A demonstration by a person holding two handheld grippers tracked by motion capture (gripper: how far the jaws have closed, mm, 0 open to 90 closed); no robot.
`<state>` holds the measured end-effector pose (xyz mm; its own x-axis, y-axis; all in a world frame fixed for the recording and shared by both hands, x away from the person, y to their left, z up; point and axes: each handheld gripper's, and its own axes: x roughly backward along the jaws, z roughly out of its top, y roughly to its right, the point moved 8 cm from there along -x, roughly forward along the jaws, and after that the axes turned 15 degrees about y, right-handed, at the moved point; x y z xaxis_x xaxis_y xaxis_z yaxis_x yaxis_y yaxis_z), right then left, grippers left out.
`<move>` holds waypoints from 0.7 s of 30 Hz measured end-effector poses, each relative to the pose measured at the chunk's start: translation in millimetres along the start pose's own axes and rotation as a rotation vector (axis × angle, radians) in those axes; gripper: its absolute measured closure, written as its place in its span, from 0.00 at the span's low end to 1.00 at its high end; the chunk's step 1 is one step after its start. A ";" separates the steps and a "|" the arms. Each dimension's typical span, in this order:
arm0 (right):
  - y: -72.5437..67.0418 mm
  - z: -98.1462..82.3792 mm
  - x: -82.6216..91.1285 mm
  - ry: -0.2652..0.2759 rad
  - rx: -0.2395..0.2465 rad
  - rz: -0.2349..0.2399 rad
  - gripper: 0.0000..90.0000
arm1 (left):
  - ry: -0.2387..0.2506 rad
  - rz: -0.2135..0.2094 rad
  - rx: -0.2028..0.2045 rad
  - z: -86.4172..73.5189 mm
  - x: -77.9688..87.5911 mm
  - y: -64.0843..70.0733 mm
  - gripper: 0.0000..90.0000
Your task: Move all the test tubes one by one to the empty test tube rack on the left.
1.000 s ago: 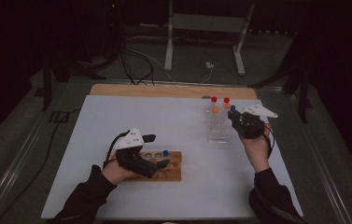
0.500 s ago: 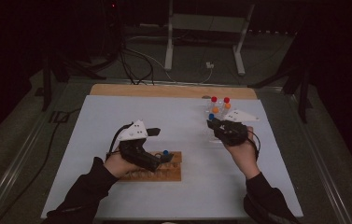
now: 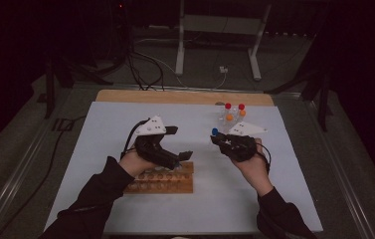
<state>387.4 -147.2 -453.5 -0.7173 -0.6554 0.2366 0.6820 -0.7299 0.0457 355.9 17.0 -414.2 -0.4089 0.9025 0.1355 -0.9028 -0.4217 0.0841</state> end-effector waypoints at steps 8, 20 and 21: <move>-10.6 2.5 -0.4 0.001 0.007 0.038 0.85 | 0.006 -0.014 0.002 10.5 -14.4 -2.3 0.09; -16.3 2.0 -1.6 -0.002 -0.004 0.064 0.85 | -0.019 -0.042 -0.044 11.0 -40.4 1.6 0.35; -16.5 2.0 -1.6 -0.002 -0.001 0.065 0.85 | -0.020 -0.042 -0.047 10.7 -42.5 1.5 0.37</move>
<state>377.6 -133.7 -452.7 -0.6712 -0.7011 0.2409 0.7269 -0.6861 0.0287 373.3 -22.9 -409.2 -0.3679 0.9172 0.1529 -0.9247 -0.3781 0.0433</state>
